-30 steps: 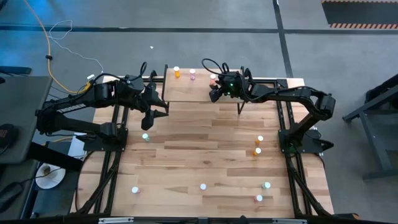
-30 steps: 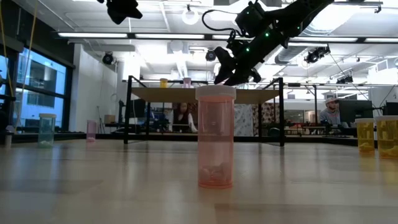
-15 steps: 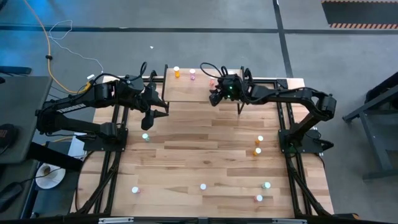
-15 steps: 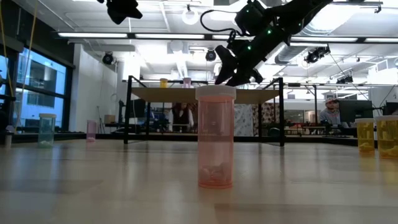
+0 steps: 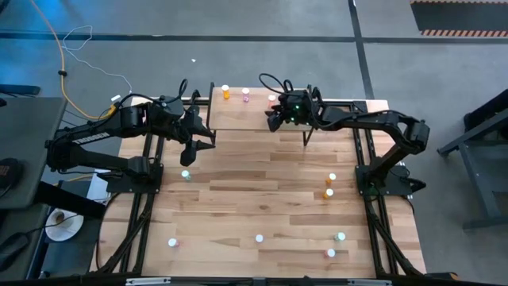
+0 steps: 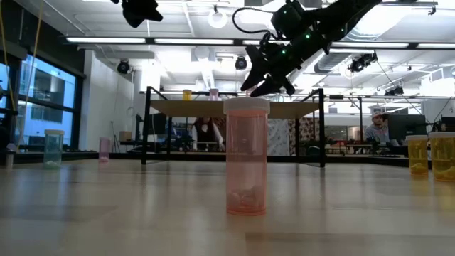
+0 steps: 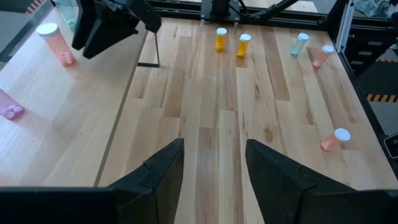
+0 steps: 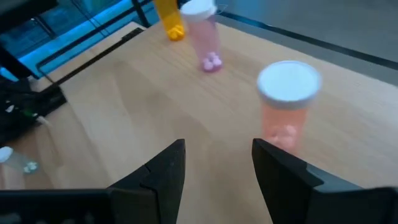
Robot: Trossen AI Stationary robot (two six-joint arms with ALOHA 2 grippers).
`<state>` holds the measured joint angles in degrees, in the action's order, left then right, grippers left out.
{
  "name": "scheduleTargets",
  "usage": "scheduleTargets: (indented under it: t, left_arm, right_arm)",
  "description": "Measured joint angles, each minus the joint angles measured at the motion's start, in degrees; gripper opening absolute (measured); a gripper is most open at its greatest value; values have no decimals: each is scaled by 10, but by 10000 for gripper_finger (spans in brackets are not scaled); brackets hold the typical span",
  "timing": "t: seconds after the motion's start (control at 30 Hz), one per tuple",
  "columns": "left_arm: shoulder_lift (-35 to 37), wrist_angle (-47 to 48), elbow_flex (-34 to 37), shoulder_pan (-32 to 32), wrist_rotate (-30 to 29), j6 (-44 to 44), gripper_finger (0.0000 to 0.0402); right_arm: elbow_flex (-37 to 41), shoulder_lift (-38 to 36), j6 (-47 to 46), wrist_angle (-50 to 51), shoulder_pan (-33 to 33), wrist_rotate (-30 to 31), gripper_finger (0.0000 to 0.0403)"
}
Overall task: Pick and place medicine bottles onto shelf by color
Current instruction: Put the top pink pill bottle on the shelf
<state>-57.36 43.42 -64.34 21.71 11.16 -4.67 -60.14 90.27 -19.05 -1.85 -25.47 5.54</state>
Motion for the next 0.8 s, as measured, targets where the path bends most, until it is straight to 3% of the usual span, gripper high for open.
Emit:
scheduleTargets:
  t: [0.23,0.8]
  left_arm:
    - [0,0,0,0,0,0,163]
    - [0,0,0,0,0,0,163]
  right_arm:
    - [0,18,0,-5,-9,-23,178]
    - [0,20,15,-29,-12,-14,178]
